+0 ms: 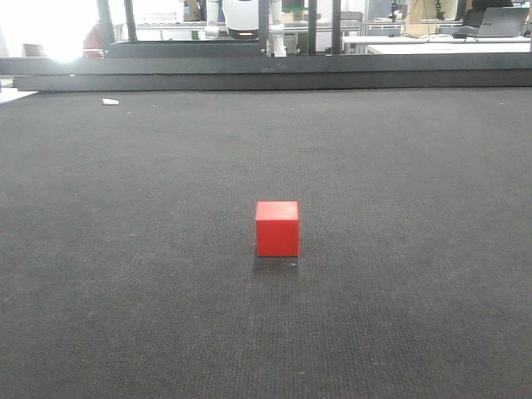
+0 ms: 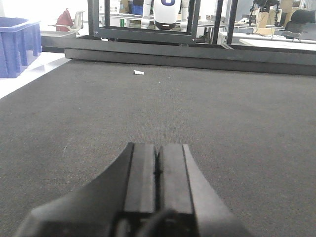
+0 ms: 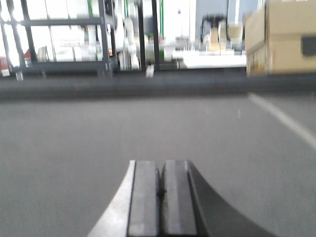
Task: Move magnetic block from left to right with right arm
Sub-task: 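Move the right gripper above the small red cube on the carpet, then lower the open right gripper around the red cube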
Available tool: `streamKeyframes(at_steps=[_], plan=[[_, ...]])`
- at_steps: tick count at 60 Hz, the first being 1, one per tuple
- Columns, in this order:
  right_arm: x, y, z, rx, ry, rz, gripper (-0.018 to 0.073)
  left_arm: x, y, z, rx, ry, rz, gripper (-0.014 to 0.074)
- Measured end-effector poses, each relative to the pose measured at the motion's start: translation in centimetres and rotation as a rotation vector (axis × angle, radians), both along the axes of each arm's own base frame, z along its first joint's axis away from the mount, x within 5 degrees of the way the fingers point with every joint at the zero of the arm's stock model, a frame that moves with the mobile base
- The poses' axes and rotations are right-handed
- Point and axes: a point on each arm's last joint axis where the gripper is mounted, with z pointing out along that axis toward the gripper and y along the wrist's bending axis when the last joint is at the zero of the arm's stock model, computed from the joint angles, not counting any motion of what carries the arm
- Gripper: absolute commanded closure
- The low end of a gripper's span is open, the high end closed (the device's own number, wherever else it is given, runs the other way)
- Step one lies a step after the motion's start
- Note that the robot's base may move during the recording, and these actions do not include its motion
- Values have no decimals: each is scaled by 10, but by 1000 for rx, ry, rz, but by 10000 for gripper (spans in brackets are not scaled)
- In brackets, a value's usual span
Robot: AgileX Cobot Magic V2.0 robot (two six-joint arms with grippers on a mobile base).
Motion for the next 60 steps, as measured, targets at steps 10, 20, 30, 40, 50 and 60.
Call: streamKeyframes(at_steps=[10, 20, 30, 40, 50, 60], plan=[[1, 0, 48, 0, 25, 6, 320, 0, 0, 0, 0, 0, 0, 713], [24, 2, 82, 5, 130, 46, -15, 0, 0, 0, 0, 0, 0, 713], [63, 11, 107, -2, 307, 139, -74, 0, 0, 0, 0, 0, 0, 713], [103, 33, 122, 17, 526, 264, -75, 0, 0, 0, 0, 0, 0, 713], [141, 75, 129, 55, 747, 383, -74, 0, 0, 0, 0, 0, 0, 712], [176, 126, 116, 63, 955, 401, -74, 0, 0, 0, 0, 0, 0, 713]])
